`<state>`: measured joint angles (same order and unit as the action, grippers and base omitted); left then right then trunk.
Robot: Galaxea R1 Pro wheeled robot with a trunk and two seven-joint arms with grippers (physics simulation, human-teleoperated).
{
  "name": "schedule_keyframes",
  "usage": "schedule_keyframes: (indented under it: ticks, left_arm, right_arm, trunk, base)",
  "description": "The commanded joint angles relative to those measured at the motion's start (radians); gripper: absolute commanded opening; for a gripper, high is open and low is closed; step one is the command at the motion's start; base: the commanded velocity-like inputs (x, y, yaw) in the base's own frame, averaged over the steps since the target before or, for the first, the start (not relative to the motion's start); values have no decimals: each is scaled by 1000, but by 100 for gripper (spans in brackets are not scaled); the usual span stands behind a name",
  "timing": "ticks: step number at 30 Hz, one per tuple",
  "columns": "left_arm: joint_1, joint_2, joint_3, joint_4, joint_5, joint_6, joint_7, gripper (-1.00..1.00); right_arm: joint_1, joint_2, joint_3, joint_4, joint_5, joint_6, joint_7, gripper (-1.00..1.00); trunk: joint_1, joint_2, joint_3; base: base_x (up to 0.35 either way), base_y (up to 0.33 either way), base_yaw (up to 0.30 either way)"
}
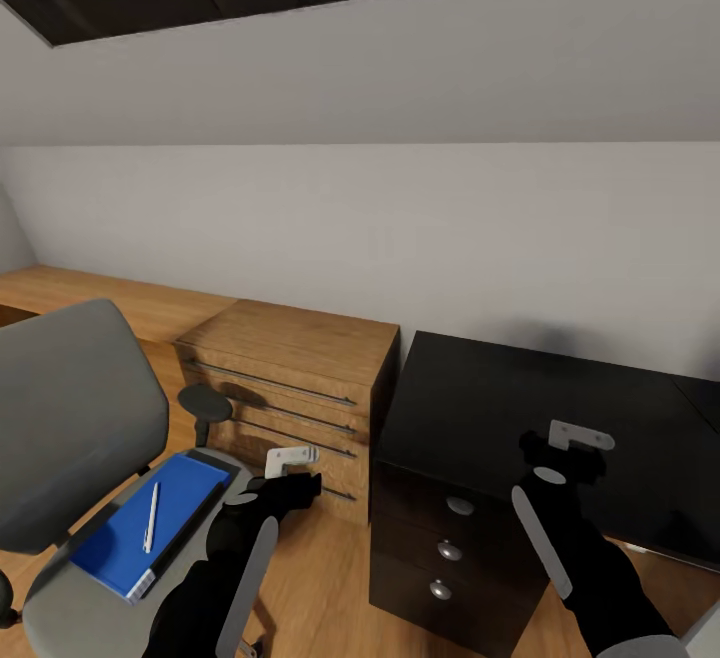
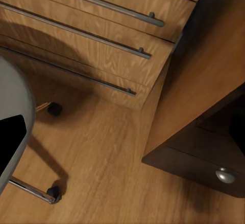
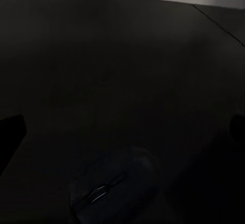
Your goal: In the bedroom, organize the workspace by keeping the computer under the desk, ensuring the monitor is on the desk, placing the keyboard on the desk next to the monitor, placing the mouse on the desk next to the keyboard, moving the folder from the swivel chair onto the desk next to the mouse, stacking the notebook on top of the folder with the pen on top of the notebook, and positioning the swivel chair next to the desk.
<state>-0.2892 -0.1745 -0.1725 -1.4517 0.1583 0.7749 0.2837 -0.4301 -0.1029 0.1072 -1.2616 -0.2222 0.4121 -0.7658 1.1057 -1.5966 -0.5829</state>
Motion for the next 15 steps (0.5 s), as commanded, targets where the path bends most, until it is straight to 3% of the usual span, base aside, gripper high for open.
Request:
schedule_keyframes:
  ticks: [1,15]
  left_arm:
    - [-1,0,-1,-1,11,3,9,100]
    - [-1,0,-1,-2,10,3,9,100]
  right_arm:
    - [-1,-1,4,2,-5,6,-7,100]
    - [-2,-5,-7,105,-8,4,15,100]
  trunk:
    - [0,-1,-1]
    - [0,-1,-1]
  base:
    - [0,0,0]
    - [0,0,0]
